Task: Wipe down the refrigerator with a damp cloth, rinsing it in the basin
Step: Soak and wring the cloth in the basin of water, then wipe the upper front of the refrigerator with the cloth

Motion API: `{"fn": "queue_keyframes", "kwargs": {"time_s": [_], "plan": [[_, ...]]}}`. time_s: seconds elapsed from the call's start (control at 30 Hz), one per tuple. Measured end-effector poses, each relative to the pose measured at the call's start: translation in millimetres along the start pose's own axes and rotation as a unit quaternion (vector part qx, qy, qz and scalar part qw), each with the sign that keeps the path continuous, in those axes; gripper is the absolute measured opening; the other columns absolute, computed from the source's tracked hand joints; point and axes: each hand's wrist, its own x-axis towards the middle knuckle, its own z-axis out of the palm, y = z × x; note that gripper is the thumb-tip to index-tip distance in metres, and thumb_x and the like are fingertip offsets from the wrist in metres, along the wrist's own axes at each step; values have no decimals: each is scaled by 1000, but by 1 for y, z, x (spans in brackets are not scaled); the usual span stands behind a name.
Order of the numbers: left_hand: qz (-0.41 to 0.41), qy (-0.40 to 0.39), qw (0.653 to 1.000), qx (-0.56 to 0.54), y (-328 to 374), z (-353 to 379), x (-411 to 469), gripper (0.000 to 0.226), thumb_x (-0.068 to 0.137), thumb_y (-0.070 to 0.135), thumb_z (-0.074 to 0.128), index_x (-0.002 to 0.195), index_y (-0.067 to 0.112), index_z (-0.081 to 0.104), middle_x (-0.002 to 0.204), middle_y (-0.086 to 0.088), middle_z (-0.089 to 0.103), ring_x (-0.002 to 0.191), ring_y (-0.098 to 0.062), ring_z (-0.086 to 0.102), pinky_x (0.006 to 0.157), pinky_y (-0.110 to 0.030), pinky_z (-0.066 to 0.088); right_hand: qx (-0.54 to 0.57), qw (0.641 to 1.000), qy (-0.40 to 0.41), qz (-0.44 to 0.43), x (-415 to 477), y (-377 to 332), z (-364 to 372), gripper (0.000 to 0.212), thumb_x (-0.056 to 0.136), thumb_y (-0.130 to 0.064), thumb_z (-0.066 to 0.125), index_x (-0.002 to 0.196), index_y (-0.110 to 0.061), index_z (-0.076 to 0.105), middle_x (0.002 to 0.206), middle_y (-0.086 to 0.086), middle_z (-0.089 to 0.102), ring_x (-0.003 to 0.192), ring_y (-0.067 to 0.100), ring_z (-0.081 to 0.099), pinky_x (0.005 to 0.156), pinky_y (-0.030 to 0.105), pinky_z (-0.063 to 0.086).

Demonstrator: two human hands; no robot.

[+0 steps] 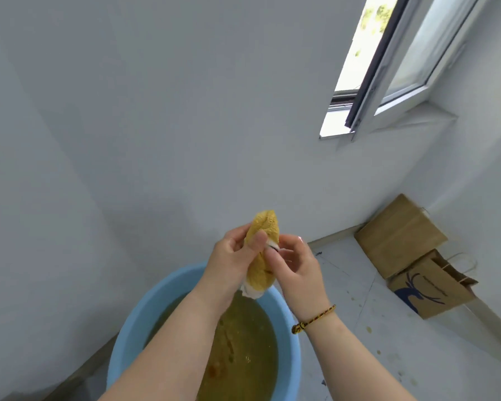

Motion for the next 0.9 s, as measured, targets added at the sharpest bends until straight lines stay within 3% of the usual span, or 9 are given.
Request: {"fn": "queue_keyframes", "kwargs": {"time_s": [0.1,0.23,0.37,0.43,0.5,0.57,0.67,0.77,0.9], "plan": [[5,-56,998,29,10,28,-4,93,34,66,78,114,22,58,104,-4,67,92,-15,66,69,-23,52,13,1000,14,-6,-6,-15,-29,15,82,-13,66,86,-19,52,84,3,56,70,7,54,59,15,49],[23,-139,989,44,31,77,-14,80,40,38,78,115,26,55,123,-13,56,106,-22,61,82,-34,52,56,996,67,-23,-28,-42,-80,20,77,-21,69,89,-13,55,91,9,58,80,20,56,65,22,52],[66,-198,977,47,45,141,-38,79,42,33,78,115,15,57,104,-9,63,88,-16,65,68,-25,53,84,988,116,-57,-70,-75,-144,8,85,-10,62,78,-11,59,70,-2,62,70,11,59,65,21,51],[76,-234,968,38,49,173,-58,66,49,24,78,110,9,59,88,-6,66,77,-11,65,62,-21,50,71,985,143,-71,-97,-87,-176,16,87,-10,57,72,-12,59,58,-9,61,60,3,57,60,17,48],[75,-300,950,31,50,213,-86,52,53,24,76,101,10,62,83,-2,68,76,-10,64,64,-20,50,56,976,196,-83,-134,-97,-214,22,88,-15,59,66,-14,58,52,-10,57,51,0,51,51,14,43],[69,-347,935,38,47,250,-116,54,51,29,74,101,11,63,84,-2,69,80,-13,63,69,-22,51,60,961,259,-77,-173,-102,-250,28,89,-23,58,62,-16,54,46,-12,50,44,2,45,45,15,38],[35,-369,928,17,37,298,-155,60,49,22,76,107,14,62,86,-7,68,79,-16,65,70,-24,54,74,927,364,-55,-230,-106,-301,37,94,-20,46,58,-15,44,37,-15,40,45,6,36,46,19,31],[-13,-368,929,-32,28,349,-199,52,60,2,69,110,11,57,77,-8,67,64,-14,65,58,-25,56,155,881,446,-19,-296,-106,-356,36,97,-24,43,62,-15,49,46,-10,49,52,11,43,51,24,36],[-50,-373,924,-62,18,411,-255,27,83,-7,52,101,12,56,62,-4,68,52,-12,64,48,-21,53,295,823,486,19,-375,-104,-410,29,93,-29,50,82,-7,64,77,8,65,77,23,60,75,34,50]]}}
